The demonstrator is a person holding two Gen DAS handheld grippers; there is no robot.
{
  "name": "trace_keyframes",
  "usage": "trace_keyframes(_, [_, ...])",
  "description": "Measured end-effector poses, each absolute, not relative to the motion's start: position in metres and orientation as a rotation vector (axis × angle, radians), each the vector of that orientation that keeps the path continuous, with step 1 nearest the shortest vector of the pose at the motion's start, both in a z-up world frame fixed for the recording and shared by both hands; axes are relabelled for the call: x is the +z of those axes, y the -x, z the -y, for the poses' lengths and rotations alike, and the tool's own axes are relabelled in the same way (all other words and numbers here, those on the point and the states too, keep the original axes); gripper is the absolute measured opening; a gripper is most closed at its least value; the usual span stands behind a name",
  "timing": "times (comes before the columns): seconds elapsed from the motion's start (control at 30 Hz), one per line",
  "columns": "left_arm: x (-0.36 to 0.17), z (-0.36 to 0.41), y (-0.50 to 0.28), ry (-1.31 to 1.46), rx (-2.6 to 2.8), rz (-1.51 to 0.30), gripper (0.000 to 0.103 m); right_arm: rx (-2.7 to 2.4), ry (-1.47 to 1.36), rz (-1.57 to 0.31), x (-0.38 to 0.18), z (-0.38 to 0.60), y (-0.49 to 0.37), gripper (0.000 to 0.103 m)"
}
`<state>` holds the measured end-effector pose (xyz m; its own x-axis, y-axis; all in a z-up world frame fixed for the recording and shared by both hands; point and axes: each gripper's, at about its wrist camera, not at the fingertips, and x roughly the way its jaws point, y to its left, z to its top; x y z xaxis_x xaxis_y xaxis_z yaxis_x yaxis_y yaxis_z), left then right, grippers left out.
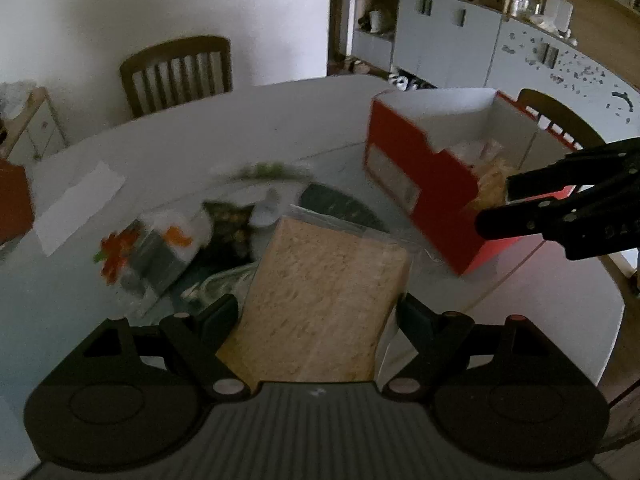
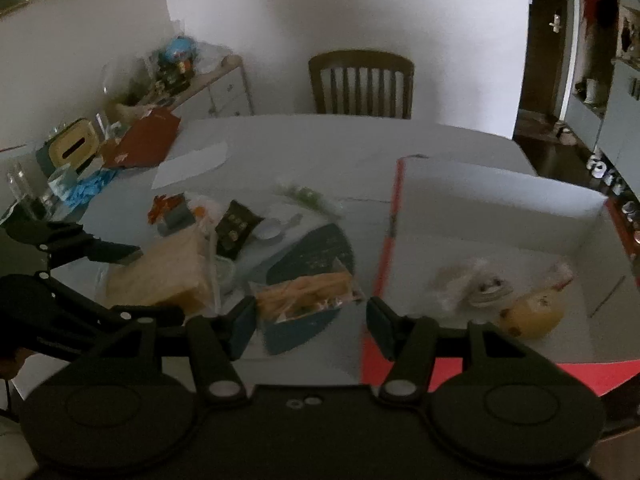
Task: Organize objects
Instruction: 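Carry the bread and orange snack with both tools into the red box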
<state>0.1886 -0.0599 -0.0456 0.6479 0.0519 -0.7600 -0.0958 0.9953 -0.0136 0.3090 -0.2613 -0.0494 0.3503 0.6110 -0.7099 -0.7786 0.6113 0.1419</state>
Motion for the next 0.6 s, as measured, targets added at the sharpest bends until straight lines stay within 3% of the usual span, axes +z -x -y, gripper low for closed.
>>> trace_keyframes(0.6, [-0.014, 0.153, -0.270, -0.041, 0.012, -0.795, 0.086, 0.823, 0.212, -0.756, -0.047, 0.348, -0.370, 0.059])
